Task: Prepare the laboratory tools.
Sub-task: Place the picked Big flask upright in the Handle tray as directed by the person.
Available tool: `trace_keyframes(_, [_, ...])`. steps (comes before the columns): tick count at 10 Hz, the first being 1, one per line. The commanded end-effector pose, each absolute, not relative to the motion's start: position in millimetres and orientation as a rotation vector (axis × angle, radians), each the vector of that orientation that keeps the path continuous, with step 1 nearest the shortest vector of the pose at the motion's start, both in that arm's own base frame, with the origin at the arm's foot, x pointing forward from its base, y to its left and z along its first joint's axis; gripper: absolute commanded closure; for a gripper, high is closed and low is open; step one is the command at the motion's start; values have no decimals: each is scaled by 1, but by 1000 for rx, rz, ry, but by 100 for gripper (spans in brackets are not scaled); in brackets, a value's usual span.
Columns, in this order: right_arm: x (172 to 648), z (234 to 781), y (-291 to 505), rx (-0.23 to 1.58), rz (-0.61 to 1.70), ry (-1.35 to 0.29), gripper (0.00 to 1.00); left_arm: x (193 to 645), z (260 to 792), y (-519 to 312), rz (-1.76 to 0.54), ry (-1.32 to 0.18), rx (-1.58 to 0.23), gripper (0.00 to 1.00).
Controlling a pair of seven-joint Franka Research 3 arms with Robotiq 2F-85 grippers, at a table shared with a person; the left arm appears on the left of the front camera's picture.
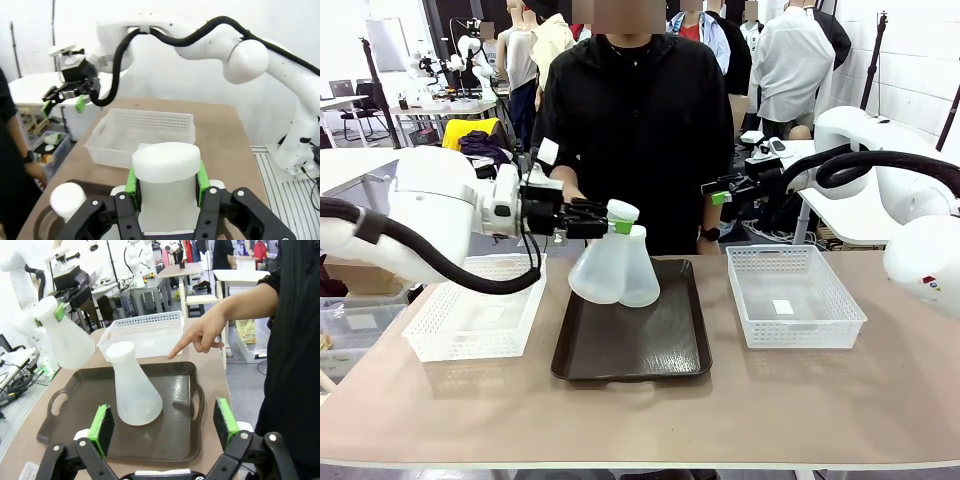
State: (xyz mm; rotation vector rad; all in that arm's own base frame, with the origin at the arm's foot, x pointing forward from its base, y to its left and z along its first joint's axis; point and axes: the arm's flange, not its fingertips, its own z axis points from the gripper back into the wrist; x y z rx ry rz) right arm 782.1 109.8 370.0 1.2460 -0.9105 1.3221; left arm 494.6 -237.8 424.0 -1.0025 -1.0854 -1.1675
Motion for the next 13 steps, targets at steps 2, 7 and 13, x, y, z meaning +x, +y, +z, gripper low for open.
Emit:
trace_keyframes(2, [782,371,110,1242,1339,-906,0,513,417,-254,-1205,-1096,-1046,100])
trace_keyframes(7, [782,371,110,1242,1339,-906,0,498,364,-262,-1195,-1080,-1159,100])
trace_keyframes(13, [782,371,110,1242,1339,-906,0,507,313,-258,-1080,-1262,-1220,100])
